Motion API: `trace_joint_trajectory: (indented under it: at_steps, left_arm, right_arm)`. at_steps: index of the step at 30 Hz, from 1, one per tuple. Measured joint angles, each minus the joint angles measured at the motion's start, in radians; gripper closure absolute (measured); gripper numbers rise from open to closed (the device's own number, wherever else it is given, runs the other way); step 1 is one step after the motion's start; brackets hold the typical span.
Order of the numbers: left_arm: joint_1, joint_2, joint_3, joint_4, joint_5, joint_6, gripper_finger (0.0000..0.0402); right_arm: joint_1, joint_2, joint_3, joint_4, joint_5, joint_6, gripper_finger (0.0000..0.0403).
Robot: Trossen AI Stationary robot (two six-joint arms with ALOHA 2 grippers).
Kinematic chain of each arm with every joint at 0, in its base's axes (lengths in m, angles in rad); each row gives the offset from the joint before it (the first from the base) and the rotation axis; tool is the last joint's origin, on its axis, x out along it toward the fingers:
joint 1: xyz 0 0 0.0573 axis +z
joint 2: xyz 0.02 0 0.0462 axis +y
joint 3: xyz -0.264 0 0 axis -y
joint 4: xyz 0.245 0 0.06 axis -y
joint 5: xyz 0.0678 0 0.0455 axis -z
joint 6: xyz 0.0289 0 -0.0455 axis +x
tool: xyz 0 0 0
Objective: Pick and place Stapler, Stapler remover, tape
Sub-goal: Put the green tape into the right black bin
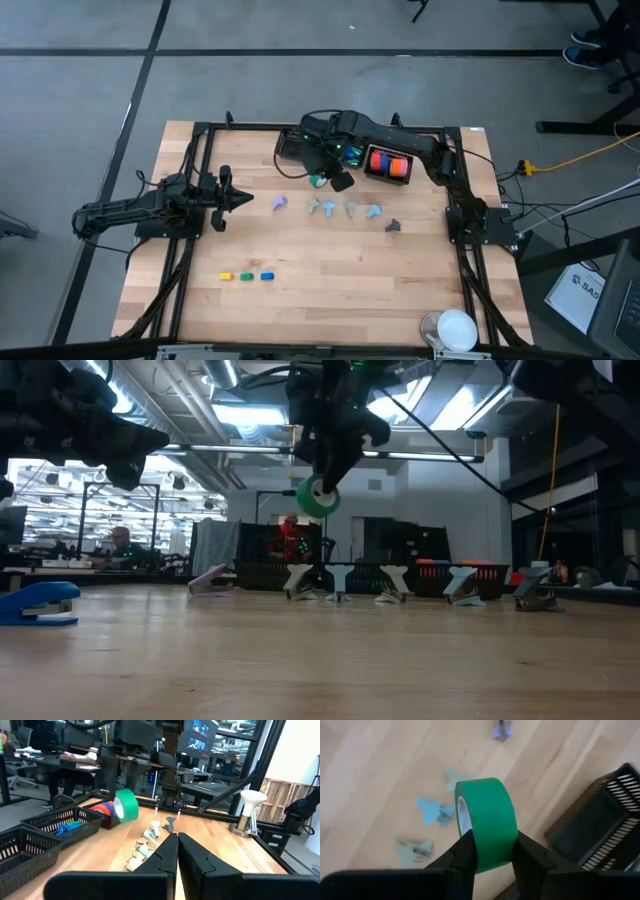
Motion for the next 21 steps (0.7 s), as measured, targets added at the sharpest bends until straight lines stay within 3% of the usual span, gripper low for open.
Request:
trace_joint_trajectory:
  at_steps: [7,14,21]
  left_arm:
    - [0.0,0.001,0.0,0.0,0.0,0.0,0.0396]
    - [0.0,0.001,0.0,0.0,0.0,0.0,0.0392]
    - [0.0,0.001,0.0,0.0,0.0,0.0,0.0396]
  right_arm:
    - [0.026,-0.009,0.0,-0.003,0.0,0.003,0.0303]
    - [0.037,-0.009,0.0,0.02,0.089,-0.001,0.0303]
    - [0.045,-0.013,-0.001,-0.034,0.105,0.023,0.0303]
